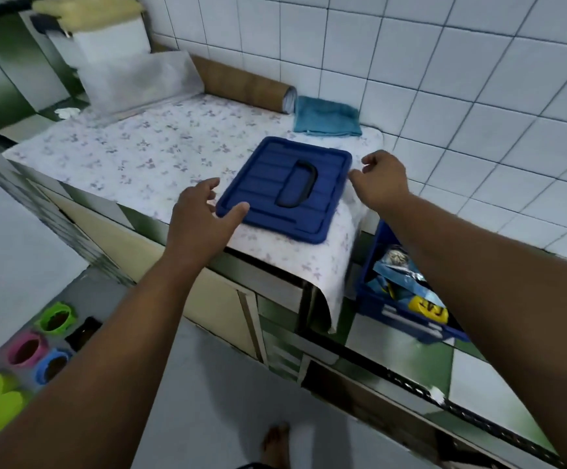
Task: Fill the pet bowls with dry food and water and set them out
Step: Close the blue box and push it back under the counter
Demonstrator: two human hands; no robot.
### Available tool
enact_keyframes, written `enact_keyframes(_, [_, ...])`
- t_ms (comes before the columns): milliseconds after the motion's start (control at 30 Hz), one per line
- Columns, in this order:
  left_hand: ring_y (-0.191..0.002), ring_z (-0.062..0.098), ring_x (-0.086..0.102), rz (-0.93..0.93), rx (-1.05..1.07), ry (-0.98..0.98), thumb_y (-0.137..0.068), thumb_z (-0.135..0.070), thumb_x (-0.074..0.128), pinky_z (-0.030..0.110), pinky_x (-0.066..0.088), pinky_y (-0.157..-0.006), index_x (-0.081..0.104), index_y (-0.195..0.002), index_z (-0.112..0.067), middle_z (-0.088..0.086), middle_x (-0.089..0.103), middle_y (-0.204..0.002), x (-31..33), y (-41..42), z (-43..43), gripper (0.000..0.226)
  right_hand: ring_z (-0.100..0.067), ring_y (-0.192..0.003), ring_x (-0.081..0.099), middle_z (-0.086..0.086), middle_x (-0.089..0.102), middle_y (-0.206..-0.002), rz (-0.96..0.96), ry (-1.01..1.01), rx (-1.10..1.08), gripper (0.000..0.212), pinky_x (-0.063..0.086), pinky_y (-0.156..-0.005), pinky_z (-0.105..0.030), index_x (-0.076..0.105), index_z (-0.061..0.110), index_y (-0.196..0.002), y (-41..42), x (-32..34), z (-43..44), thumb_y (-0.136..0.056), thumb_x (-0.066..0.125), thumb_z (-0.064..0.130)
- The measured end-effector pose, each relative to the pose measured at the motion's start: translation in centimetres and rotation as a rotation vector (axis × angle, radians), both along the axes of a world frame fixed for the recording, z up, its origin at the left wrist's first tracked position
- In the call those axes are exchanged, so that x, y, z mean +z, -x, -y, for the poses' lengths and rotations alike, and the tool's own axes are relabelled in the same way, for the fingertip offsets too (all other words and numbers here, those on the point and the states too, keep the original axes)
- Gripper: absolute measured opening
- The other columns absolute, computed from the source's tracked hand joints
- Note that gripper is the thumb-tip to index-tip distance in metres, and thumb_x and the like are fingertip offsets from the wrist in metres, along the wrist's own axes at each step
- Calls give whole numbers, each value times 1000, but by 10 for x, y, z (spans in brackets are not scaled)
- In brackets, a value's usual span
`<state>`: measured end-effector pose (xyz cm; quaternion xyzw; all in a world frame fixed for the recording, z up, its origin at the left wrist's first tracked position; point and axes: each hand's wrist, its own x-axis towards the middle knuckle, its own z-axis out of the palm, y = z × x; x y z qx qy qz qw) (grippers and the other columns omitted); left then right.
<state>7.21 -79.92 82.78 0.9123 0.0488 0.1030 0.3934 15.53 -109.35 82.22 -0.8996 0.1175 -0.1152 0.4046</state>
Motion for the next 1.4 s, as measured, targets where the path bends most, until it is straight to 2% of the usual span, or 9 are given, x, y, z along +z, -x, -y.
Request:
enact_keyframes(100, [-128,26,56,-99,28,-80,-88,-54,73,43,47,-108,46,-152,-18,10,53,-145,-8,-16,-10,78,-30,-106,62,-15,63,-119,-62,63,-24,49,53,-91,-38,56,0,-126,-30,3,-13,-84,67,22])
enact_keyframes(200, [-126,27,57,-160,23,-123,-90,-53,70,39,45,-107,50,-149,-14,11,57,-142,-11,-27,-12,74,-33,-106,61,-17,59,-123,-137,73,-20,55,54,-93,-44,52,1,-129,-51,4,-21,-81,67,24])
enact_keyframes(400, [-115,24,62,-189,30,-108,-94,-45,70,28,42,-88,61,-137,-8,8,66,-130,1,-29,0,57,-32,-111,59,-16,54,-132,-231,67,23,59,54,-96,-41,50,0,-134,-68,2,-17,-81,68,15])
enact_keyframes(533, [-125,23,60,-214,57,-63,-93,-47,70,32,44,-97,59,-143,-10,7,64,-139,2,-29,5,63,-30,-105,61,-14,62,-120,-214,60,44,45,55,-89,-35,60,1,-124,-66,2,-17,-80,65,10])
enact_keyframes(767, [-127,23,60,-202,66,12,-87,-44,78,35,49,-100,56,-146,-11,10,63,-141,-6,-25,42,72,-32,-97,66,-15,68,-108,-177,-79,-23,40,58,-87,-46,64,-1,-114,-57,-5,17,-75,67,6])
enact_keyframes(900, [-130,27,59,-240,51,-30,-85,-39,81,40,49,-105,53,-148,-8,12,60,-145,-9,-25,54,76,-33,-106,65,-18,66,-119,-158,-172,-37,45,56,-93,-46,62,-3,-122,-51,-13,30,-78,73,4])
enact_keyframes(1000, [-126,29,60,-231,56,-56,-91,-28,77,40,47,-106,58,-144,-7,14,62,-141,-8,-25,63,60,-31,-116,61,-14,62,-129,-158,-228,-46,53,53,-99,-43,59,1,-130,-48,-15,38,-81,76,6])
enact_keyframes(1200, [-106,17,64,-232,70,231,-94,-9,72,29,48,-95,69,-130,-9,5,70,-116,-2,-23,88,37,-27,-111,64,-13,63,-128,-135,-326,-110,62,56,-96,-40,59,5,-132,-39,-20,78,-76,85,12])
enact_keyframes(1400, [-102,12,68,-218,-38,320,-91,-9,75,28,53,-94,72,-126,-10,6,73,-115,-8,-14,137,35,-27,-114,62,-12,62,-131,-142,-322,-174,62,56,-96,-39,58,5,-134,-5,-23,138,-78,84,12])
